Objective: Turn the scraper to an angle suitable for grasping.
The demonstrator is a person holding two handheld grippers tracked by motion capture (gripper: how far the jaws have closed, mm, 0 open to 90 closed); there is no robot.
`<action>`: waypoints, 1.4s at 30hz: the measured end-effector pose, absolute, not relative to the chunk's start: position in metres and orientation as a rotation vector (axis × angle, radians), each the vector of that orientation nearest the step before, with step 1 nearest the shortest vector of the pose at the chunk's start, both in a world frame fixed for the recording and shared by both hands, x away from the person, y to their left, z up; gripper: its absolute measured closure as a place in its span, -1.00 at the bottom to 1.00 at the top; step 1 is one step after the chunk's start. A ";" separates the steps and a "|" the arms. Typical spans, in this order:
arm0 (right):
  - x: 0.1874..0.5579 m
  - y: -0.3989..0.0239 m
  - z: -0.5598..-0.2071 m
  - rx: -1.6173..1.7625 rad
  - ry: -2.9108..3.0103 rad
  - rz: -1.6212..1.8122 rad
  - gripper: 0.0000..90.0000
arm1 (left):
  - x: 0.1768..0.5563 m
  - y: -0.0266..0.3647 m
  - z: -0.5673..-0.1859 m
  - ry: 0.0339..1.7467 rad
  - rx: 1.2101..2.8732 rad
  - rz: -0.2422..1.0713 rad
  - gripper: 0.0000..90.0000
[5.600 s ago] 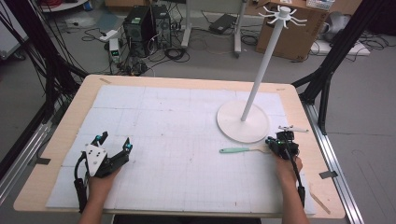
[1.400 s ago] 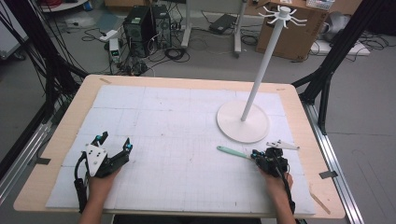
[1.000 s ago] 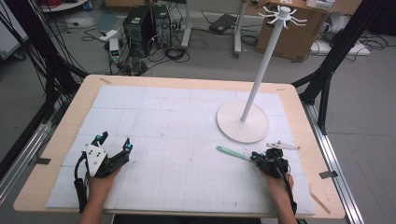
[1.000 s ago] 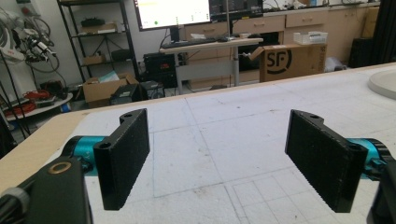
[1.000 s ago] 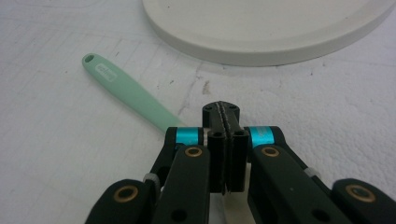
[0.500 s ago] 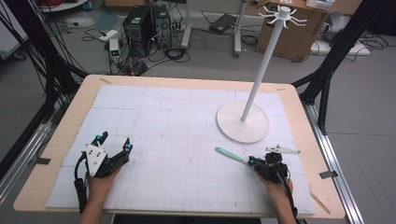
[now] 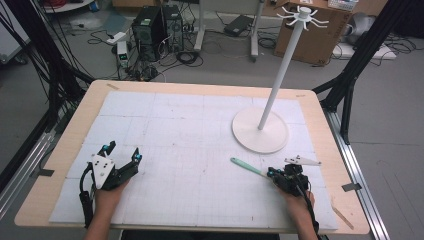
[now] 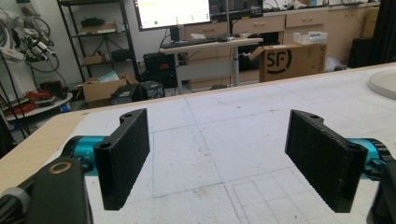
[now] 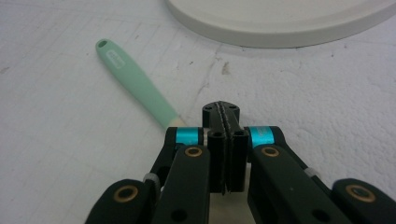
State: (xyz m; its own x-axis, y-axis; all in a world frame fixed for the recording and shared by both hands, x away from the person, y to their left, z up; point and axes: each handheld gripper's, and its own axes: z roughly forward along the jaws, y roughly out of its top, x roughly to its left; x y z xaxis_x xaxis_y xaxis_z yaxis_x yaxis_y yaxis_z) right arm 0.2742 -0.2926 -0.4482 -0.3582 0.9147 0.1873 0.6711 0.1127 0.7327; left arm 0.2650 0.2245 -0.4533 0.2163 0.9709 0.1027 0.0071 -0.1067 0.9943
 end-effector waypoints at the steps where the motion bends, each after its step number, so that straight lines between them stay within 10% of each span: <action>1: 0.273 -0.292 -0.448 1.557 2.091 1.101 1.00 | 0.265 0.225 -0.453 1.008 1.395 1.111 -0.50; 42: 0.271 -0.245 -0.437 1.148 2.302 1.167 1.00 | 0.265 0.225 -0.453 1.009 1.396 1.112 -0.50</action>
